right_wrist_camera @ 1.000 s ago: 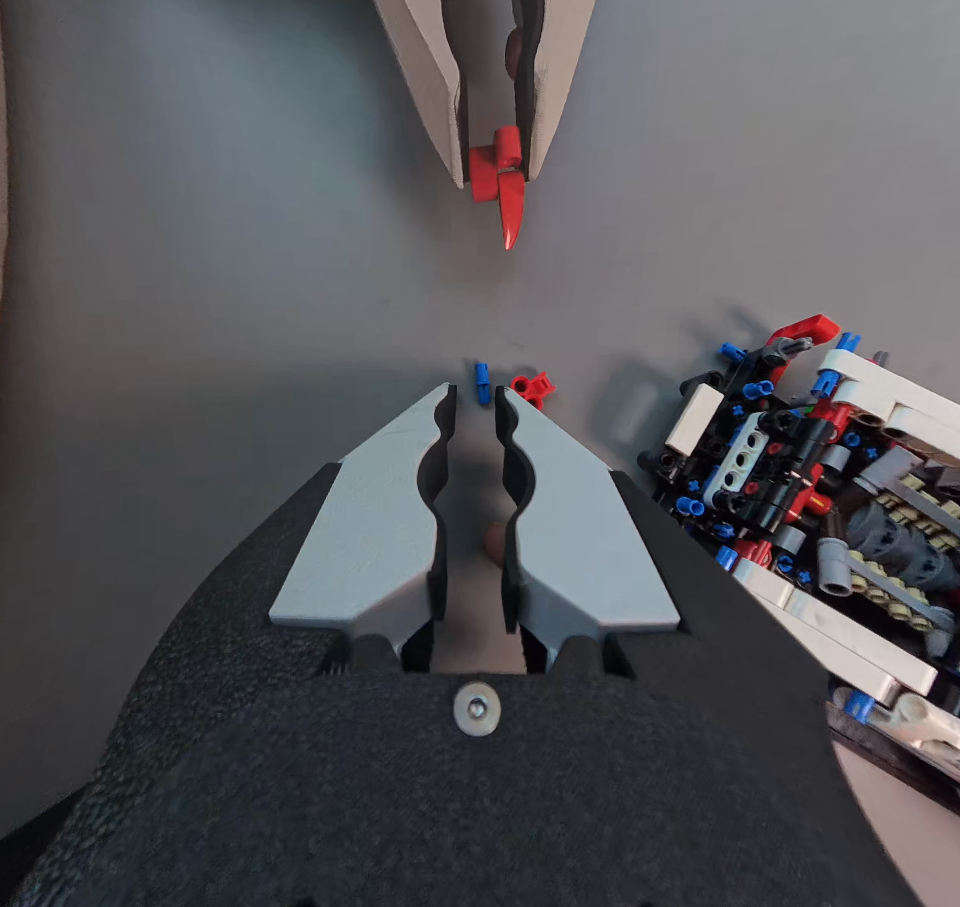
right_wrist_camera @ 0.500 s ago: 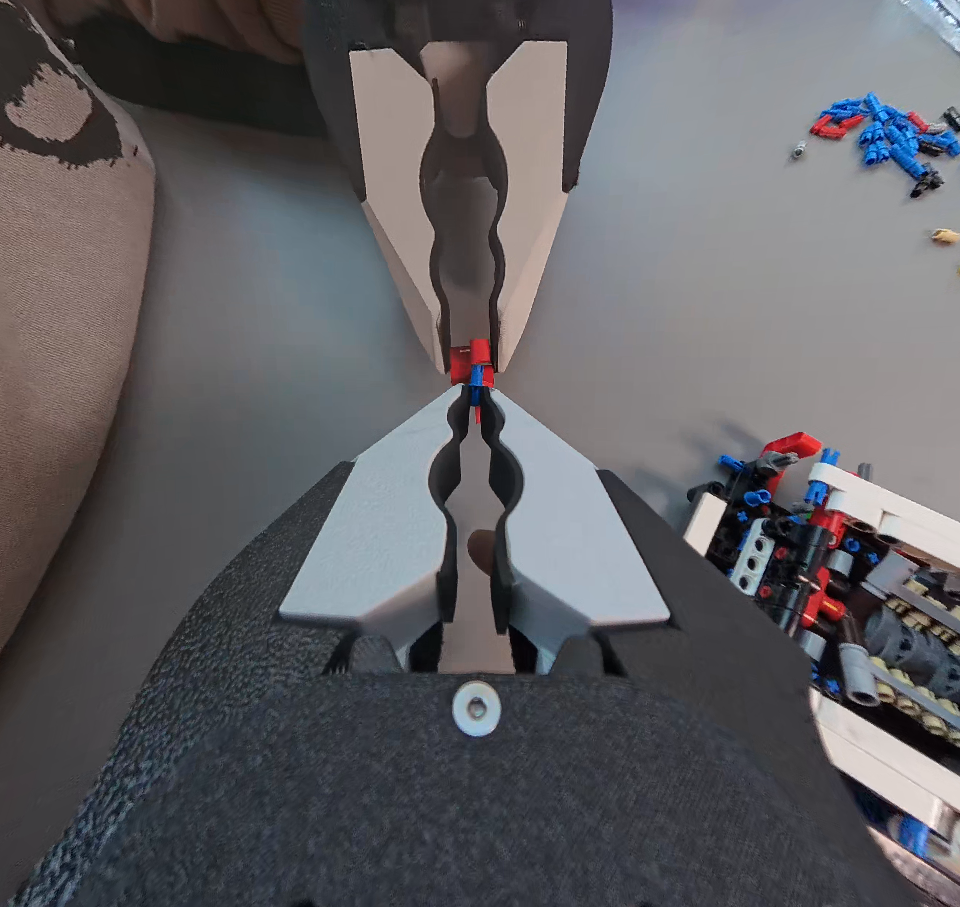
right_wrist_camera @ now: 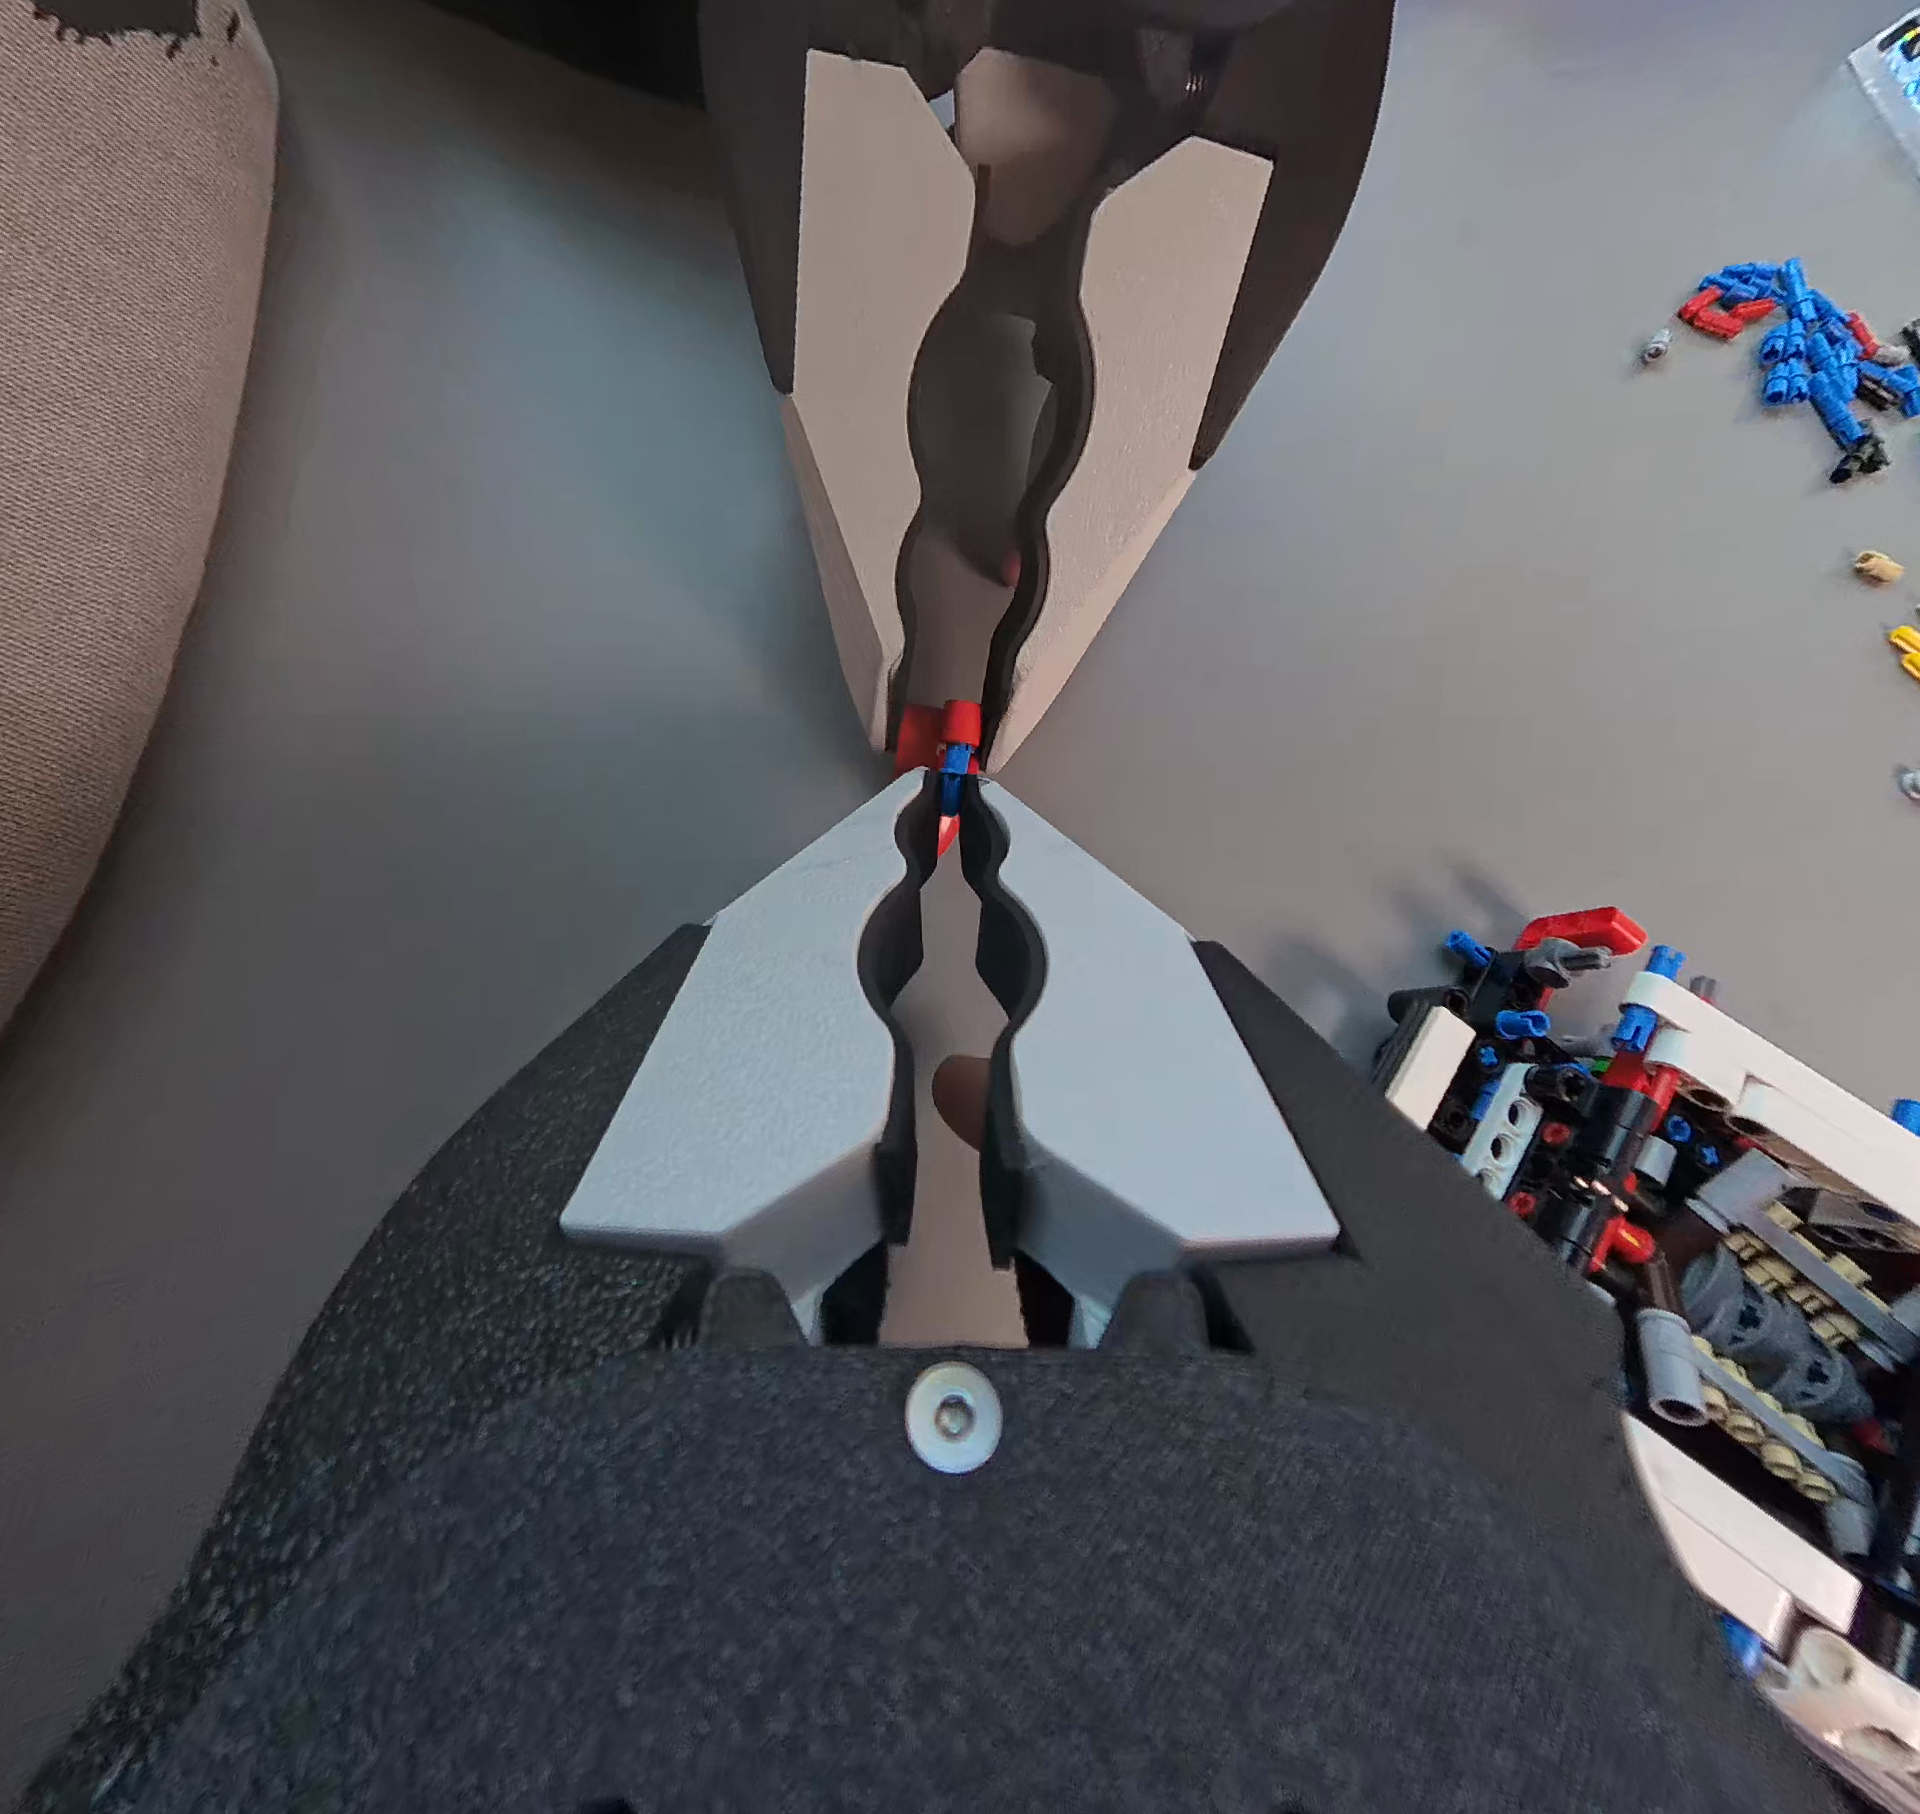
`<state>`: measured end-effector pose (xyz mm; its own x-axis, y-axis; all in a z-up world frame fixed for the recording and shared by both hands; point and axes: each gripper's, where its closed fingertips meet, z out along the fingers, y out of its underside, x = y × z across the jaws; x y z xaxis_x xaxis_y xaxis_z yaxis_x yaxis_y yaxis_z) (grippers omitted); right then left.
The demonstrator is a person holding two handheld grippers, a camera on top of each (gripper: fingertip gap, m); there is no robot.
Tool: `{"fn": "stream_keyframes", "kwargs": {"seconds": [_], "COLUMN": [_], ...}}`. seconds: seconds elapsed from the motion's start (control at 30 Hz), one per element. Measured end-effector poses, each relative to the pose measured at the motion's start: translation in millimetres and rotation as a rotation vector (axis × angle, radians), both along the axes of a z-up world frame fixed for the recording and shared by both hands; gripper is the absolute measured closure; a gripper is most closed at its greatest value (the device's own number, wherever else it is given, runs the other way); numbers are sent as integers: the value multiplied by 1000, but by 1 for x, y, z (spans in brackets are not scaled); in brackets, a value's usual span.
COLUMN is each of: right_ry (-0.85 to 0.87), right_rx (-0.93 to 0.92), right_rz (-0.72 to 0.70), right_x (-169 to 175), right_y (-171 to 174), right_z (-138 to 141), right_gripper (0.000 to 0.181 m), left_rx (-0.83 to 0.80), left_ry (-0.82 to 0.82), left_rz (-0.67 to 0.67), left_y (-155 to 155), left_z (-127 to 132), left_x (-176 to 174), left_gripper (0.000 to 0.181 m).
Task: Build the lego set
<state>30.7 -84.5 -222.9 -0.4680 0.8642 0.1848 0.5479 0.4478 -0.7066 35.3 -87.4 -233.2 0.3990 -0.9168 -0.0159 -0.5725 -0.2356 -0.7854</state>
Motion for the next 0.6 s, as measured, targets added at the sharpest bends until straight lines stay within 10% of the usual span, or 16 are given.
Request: {"fn": "stream_keyframes", "kwargs": {"seconds": [0.6], "right_ry": [48], "right_rx": [-24], "right_rz": [23], "right_x": [-4], "right_y": [-5], "right_z": [0], "right_gripper": [181], "left_rx": [15], "left_ry": [10], "left_rz": [-7], "left_y": [-1], "left_z": [-1], "left_x": [6], "left_gripper": [167]}}
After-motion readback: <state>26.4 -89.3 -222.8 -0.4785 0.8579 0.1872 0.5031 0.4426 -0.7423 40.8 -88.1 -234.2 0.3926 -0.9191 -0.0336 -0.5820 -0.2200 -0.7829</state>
